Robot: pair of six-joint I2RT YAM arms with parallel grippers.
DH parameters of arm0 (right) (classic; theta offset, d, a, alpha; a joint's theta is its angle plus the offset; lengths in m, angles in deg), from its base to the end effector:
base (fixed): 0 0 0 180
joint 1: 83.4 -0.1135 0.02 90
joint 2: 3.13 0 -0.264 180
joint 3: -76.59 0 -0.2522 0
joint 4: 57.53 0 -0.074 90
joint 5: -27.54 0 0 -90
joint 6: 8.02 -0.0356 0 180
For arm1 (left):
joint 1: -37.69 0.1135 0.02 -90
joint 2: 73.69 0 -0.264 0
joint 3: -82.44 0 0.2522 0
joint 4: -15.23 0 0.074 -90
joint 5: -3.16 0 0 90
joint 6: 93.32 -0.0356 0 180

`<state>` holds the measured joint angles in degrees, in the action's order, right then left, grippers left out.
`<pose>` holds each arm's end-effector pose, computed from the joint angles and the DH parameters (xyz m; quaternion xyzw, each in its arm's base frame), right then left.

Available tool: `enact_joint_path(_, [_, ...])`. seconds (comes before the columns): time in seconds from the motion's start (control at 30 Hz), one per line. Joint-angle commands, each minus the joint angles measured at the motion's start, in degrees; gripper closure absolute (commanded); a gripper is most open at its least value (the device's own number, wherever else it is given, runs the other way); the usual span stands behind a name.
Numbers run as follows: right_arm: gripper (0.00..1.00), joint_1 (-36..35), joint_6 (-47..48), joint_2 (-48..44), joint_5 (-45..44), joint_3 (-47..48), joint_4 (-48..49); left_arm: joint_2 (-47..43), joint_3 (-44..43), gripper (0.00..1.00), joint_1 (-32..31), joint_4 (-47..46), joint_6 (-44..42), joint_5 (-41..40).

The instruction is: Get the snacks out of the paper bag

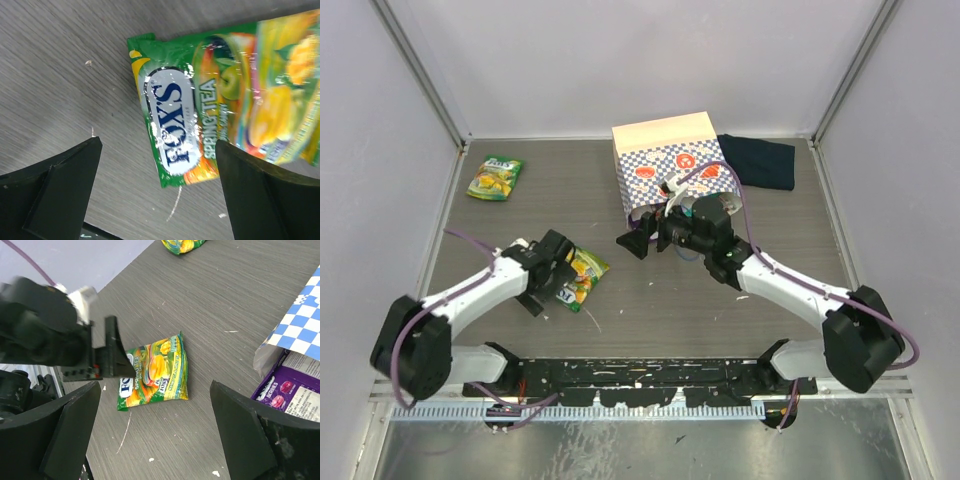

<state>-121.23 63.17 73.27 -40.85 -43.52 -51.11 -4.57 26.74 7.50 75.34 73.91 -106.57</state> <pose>0.2330 0.1975 0.2797 -0.2431 0.7227 0.4258 0.4871 0.1804 -0.0910 0.1985 -0.4116 0.8843 -0.0134 0.2202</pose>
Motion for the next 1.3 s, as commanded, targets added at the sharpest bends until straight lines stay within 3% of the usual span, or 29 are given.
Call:
enact_joint_path(0.0, [0.04, -0.12, -0.16, -4.56, -2.09, -1.17, 0.13, 9.84, -2.60, 0.01, -0.89, -2.09, 2.62, 1.44])
enact_joint_path(0.03, [0.04, -0.08, -0.10, -4.96, -2.40, -1.53, -0.18, 11.07, -2.90, 0.03, -0.98, -2.03, 2.58, 1.15])
enact_joint_path(0.07, [0.04, -0.14, 0.03, -5.41, -2.50, -1.95, -0.34, 11.82, -2.88, 0.21, -1.00, -2.19, 2.55, 0.56])
enact_joint_path(0.13, [0.04, -0.15, 0.28, -6.23, -2.81, -2.70, -0.74, 11.94, -2.27, 0.76, -1.02, -2.92, 3.24, -0.78])
enact_joint_path(0.17, [0.04, 0.00, 0.45, -6.60, -2.94, -3.09, -1.06, 11.61, -1.58, 0.87, -1.01, -4.02, 3.43, -1.28])
enact_joint_path(0.33, [0.04, 0.37, 0.78, -7.64, -3.28, -4.43, -1.87, 9.34, 0.85, 0.98, -0.16, -10.67, 0.46, -6.11])
enact_joint_path(0.43, [0.04, 0.68, 1.07, -7.94, -3.41, -4.62, -2.51, 9.72, -0.33, 1.00, 2.84, -14.52, -6.64, -9.54])
enact_joint_path(0.63, [0.04, 1.51, 1.25, -7.21, -3.10, -3.47, -3.50, 14.54, -7.86, 1.00, 10.57, -23.73, -33.96, -11.49])
enact_joint_path(0.77, [0.08, 1.67, -0.84, -5.92, -3.60, -0.42, -6.86, 20.89, -15.78, 1.00, 13.09, -29.73, -51.49, -4.31])
enact_joint_path(0.93, [0.15, 1.67, -3.43, -5.08, -1.56, 2.04, -9.58, 35.29, -40.00, 1.00, 14.01, -19.44, -73.06, 6.73])
enact_joint_path(1.03, [0.16, 1.68, -3.57, -6.62, -1.50, 2.18, -11.32, 42.47, -52.20, 1.00, 14.36, -8.87, -82.72, 7.76])
enact_joint_path(1.13, [0.16, 1.61, -3.02, -8.82, -2.76, 1.28, -12.74, 44.76, -58.44, 1.00, 15.81, -6.47, -89.80, 13.18])
enact_joint_path(1.27, [0.16, 1.61, -2.90, -10.94, -4.54, -0.11, -14.35, 45.38, -60.14, 1.00, 18.00, -8.00, -100.59, 18.05])
